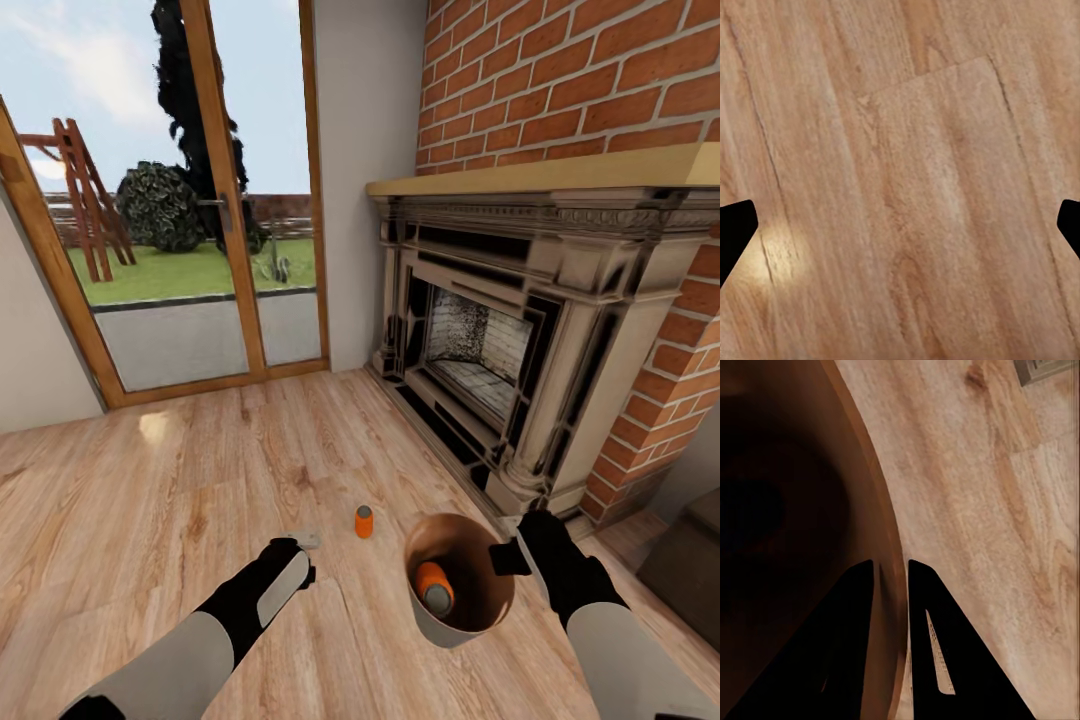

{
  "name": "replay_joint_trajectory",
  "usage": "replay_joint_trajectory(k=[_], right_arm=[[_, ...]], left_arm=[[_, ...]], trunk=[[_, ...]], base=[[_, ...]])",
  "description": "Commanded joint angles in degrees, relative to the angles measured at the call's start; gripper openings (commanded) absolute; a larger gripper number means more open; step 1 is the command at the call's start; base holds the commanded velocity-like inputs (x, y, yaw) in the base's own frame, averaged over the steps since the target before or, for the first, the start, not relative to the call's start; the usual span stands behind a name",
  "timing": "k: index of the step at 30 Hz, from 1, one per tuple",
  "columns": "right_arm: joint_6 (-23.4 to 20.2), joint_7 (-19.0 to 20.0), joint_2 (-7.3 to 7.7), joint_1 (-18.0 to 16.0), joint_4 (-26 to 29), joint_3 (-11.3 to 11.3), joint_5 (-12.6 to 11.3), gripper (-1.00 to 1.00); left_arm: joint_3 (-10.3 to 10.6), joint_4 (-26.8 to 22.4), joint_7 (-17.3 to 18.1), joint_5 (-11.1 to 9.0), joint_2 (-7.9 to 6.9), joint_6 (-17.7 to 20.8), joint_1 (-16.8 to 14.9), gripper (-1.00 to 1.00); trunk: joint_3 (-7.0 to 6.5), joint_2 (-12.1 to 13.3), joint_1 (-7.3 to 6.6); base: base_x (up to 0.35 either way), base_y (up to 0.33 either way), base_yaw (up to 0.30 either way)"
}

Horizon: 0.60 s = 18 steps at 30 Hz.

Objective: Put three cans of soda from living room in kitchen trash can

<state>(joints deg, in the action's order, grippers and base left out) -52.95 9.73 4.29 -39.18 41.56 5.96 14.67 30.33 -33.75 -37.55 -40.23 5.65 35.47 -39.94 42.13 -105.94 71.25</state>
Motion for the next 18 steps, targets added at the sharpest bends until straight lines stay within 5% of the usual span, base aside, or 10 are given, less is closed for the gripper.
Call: replay_joint_trajectory(k=[1,18], right_arm=[[-0.1,0.4,0.12,0.0,0.0,0.1,-1.2,-1.00],[-0.1,0.4,0.55,0.0,0.0,0.2,-1.2,-1.00]], left_arm=[[0.0,0.0,0.0,0.0,0.01,0.0,0.0,1.00],[0.1,-0.1,0.5,0.1,0.20,0.0,0.0,1.00]], trunk=[[-0.01,0.0,0.00],[-0.01,0.0,0.00]], base=[[0.000,0.000,0.000],[0.013,0.002,0.000]])
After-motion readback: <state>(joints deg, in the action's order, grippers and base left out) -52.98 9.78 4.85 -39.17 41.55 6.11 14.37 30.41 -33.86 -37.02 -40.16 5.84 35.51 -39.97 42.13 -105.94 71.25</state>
